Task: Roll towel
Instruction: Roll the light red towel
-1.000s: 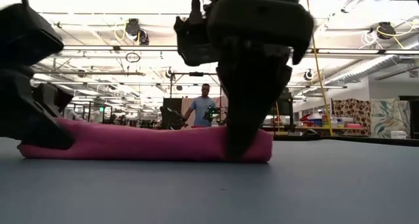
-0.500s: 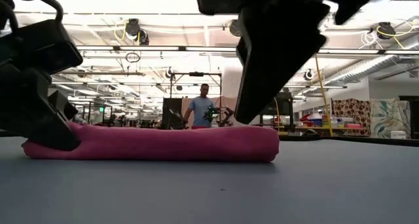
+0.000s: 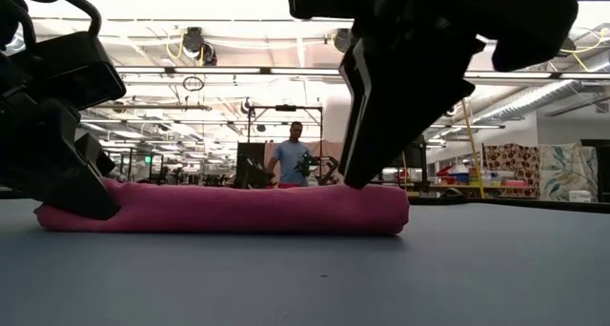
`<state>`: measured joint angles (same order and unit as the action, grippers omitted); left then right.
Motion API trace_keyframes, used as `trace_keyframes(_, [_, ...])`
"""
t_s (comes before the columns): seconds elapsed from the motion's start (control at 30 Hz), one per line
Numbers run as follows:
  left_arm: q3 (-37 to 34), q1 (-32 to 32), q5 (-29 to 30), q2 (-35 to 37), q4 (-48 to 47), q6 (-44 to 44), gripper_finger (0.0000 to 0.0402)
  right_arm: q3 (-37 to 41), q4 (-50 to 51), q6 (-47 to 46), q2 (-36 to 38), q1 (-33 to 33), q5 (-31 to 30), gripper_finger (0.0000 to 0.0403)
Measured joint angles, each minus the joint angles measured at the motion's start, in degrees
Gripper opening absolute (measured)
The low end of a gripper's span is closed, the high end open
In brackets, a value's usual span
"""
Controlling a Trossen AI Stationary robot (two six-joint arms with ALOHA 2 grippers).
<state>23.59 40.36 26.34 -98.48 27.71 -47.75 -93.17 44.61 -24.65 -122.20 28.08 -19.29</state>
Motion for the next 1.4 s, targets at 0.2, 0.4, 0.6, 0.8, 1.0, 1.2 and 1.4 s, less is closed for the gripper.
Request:
trace_keyframes(0.2, [0.0, 0.0, 0.0, 0.0, 0.0, 0.0, 0.0037, 0.0, -0.5, 2.0, 0.0, -0.7, -0.2, 0.0152])
trace_keyframes(0.4, [0.0, 0.0, 0.0, 0.0, 0.0, 0.0, 0.0037, 0.0, -0.7, 3.3, -0.8, -1.8, 2.2, 0.0151])
trace_keyframes(0.6, [-0.1, 0.0, -0.1, 0.0, 0.3, 0.0, 0.0037, 0.1, -1.0, 3.3, -2.1, -3.2, 4.6, 0.0148])
trace_keyframes(0.8, [-0.2, 0.0, 0.0, 0.0, 0.9, 0.5, 0.0037, 0.1, -1.6, 2.9, -2.7, -5.0, 8.6, 0.0108])
trace_keyframes(1.0, [-0.2, 0.2, 0.3, 0.1, 1.0, 1.0, 0.0075, -0.1, -2.5, 3.2, -3.8, -6.8, 14.1, 0.0034])
trace_keyframes(1.2, [-0.3, 1.2, -0.9, 4.9, -1.4, 7.6, 0.0164, -0.1, -3.5, 3.0, -3.7, -8.7, 19.5, 0.0009])
trace_keyframes(1.4, [-0.4, 3.0, 0.7, 13.7, -6.7, 12.9, 0.0233, -0.1, -3.4, 3.4, -3.7, -11.1, 24.8, 0.0013])
